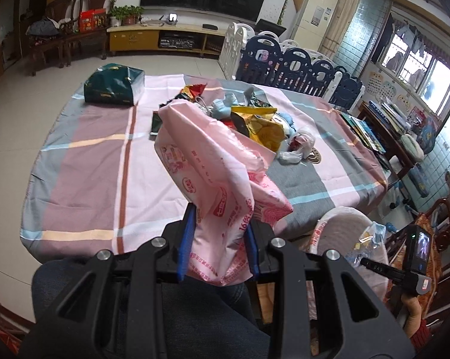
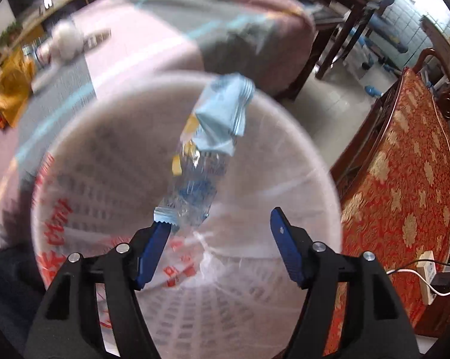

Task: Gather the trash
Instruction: 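Drop the clear bag into the wastebasket with the right tool while the left drops the pink bag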

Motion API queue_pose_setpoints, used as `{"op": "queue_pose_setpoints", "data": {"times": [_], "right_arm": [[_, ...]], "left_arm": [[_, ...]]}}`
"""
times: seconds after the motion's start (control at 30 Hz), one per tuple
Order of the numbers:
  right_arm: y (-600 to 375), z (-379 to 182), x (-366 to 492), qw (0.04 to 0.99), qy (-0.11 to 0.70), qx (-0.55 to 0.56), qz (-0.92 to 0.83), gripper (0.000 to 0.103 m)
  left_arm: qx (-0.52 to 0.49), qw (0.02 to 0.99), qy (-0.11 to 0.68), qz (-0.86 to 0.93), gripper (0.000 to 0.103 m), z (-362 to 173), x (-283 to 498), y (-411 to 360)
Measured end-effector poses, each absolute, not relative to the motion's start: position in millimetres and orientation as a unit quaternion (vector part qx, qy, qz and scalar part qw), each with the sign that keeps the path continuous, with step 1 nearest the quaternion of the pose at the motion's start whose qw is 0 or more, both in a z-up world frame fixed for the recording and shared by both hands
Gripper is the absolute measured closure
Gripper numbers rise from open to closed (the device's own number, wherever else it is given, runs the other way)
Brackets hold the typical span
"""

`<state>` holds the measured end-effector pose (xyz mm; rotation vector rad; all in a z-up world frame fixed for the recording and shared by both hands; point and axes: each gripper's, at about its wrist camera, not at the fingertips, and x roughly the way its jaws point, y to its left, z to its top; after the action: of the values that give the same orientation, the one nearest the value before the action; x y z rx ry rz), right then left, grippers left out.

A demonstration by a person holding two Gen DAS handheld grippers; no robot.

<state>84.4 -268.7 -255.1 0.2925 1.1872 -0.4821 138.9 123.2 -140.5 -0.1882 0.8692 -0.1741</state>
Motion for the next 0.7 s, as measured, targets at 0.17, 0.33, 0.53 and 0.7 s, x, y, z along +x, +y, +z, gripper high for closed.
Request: {"op": "queue_pose_setpoints", "data": {"times": [0.17, 0.33, 0.53, 0.7], "right_arm": [[-288.5, -200.5, 73.1, 0.841, 0.461, 0.175, -0.223, 0.03], [-303.0, -195.3, 74.7, 0.838, 0.48, 0.201, -0.162, 0.024], [-323.4, -194.6, 52.6, 0.839, 0.456, 0.24, -0.175, 0.024], [-353.9, -172.2, 37.9, 0.844, 0.408, 0.282, -0.205, 0.024]], "left_arm": [[-0.1, 0.88, 0.444, -0.138, 0.072, -150.0, 150.3, 93.2], [-0.073, 0.86, 0.467, -0.191, 0.072, -160.6, 152.5, 35.6], [-0.013, 0.832, 0.489, -0.263, 0.072, -172.5, 147.1, -35.6], [0.082, 0.776, 0.5, -0.376, 0.068, -192.1, 130.5, -119.9]]}}
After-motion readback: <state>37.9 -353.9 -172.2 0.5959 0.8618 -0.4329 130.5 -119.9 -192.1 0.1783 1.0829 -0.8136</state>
